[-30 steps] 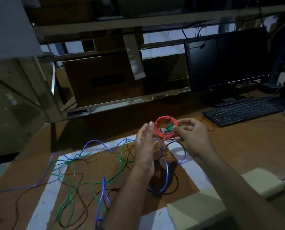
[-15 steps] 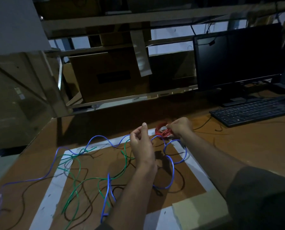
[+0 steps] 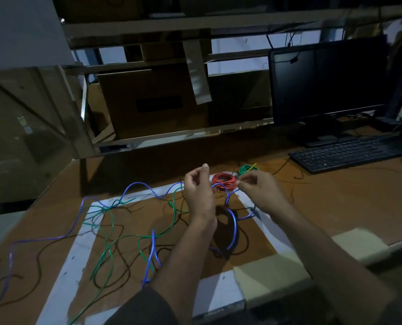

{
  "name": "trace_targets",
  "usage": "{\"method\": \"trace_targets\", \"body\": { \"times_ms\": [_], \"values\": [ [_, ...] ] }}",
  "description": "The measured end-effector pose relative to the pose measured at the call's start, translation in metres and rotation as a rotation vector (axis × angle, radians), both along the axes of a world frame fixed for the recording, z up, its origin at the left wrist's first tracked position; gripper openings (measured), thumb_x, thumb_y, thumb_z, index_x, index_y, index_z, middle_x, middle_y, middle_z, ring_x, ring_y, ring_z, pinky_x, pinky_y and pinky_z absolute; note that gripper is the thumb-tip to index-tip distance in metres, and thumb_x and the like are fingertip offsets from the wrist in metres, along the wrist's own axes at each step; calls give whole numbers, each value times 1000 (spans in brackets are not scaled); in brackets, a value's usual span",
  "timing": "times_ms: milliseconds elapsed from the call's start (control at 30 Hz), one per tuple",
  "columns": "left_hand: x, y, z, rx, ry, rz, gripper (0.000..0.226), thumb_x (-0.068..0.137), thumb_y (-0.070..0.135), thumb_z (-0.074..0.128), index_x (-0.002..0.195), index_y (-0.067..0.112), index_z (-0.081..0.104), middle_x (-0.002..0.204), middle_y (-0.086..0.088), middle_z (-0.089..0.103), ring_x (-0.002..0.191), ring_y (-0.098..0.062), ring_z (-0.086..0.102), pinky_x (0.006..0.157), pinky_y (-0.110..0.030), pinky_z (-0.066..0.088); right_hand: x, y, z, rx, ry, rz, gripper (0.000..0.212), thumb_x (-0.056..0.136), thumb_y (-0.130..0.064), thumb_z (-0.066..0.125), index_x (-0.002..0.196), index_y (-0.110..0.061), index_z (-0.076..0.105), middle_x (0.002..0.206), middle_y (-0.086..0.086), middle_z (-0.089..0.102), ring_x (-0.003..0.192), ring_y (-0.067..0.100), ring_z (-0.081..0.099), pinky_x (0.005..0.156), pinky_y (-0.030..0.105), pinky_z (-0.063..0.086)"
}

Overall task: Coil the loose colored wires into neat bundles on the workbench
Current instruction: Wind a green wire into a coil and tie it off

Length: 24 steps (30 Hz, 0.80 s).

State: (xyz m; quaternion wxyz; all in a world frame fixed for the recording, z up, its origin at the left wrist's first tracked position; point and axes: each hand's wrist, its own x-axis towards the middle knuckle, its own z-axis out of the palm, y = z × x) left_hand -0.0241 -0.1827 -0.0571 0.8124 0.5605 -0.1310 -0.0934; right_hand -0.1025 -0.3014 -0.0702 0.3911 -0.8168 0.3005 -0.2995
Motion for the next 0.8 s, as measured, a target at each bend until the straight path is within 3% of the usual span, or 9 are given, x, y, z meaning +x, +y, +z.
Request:
{"method": "trace_targets", "body": {
  "times_ms": [67, 133, 267, 367, 500, 600, 700, 800],
  "values": [
    [-4, 2, 2, 14, -43, -60, 18, 101, 37, 62, 112, 23, 63, 109, 0, 64, 99, -15, 60, 86, -34, 53, -29, 21, 0, 23, -161, 12, 8, 97, -29, 67, 104, -28, 70, 107, -10, 71, 104, 8, 65, 92, 37, 55],
    [-11, 3, 6, 25, -53, -137, 17, 102, 34, 61, 113, 22, 63, 109, 0, 62, 95, -13, 59, 79, -29, 52, -55, 45, 0, 81, -263, 43, 5, 97, -26, 67, 96, -28, 72, 96, -13, 73, 95, 3, 67, 87, 36, 57],
    [-34, 11, 20, 36, -130, -302, 18, 102, 29, 61, 116, 18, 64, 106, -2, 64, 88, -9, 62, 70, -21, 53, -82, 85, -4, 110, -304, 88, 8, 97, -23, 65, 96, -27, 72, 91, -16, 72, 89, -1, 66, 82, 31, 56],
    [-46, 34, 27, 36, -178, -371, 13, 102, 29, 61, 113, 21, 64, 103, 0, 65, 89, -10, 62, 70, -22, 52, -87, 105, -1, 80, -301, 119, 12, 99, -20, 63, 96, -29, 71, 89, -22, 70, 87, -6, 64, 71, 16, 50],
    [-58, 82, 32, 8, -209, -352, 13, 103, 21, 60, 114, 14, 64, 93, 4, 65, 81, -6, 61, 67, -20, 53, -80, 130, 7, 34, -307, 181, 14, 98, -17, 64, 101, -29, 72, 92, -20, 71, 87, -5, 65, 74, 19, 55],
    [-60, 128, 38, -15, -281, -317, 16, 103, 21, 61, 117, 13, 64, 99, 2, 64, 85, -6, 62, 72, -23, 54, -69, 153, 10, 6, -319, 246, 14, 98, -20, 65, 104, -32, 71, 94, -20, 71, 89, -7, 65, 73, 12, 52],
    [-52, 177, 44, -54, -336, -189, 13, 103, 22, 60, 114, 15, 65, 97, -1, 63, 84, -11, 61, 73, -26, 53, -59, 178, 13, -53, -344, 317, 8, 98, -21, 65, 101, -27, 70, 93, -16, 70, 88, -4, 65, 72, 14, 52],
    [-34, 222, 34, 13, -417, 7, 8, 103, 17, 61, 109, 14, 65, 87, 4, 64, 80, -13, 58, 71, -27, 51, -49, 202, 13, -118, -339, 489, 12, 98, -25, 65, 109, -29, 68, 108, -20, 66, 104, 1, 63, 85, 22, 54]
  ]
}}
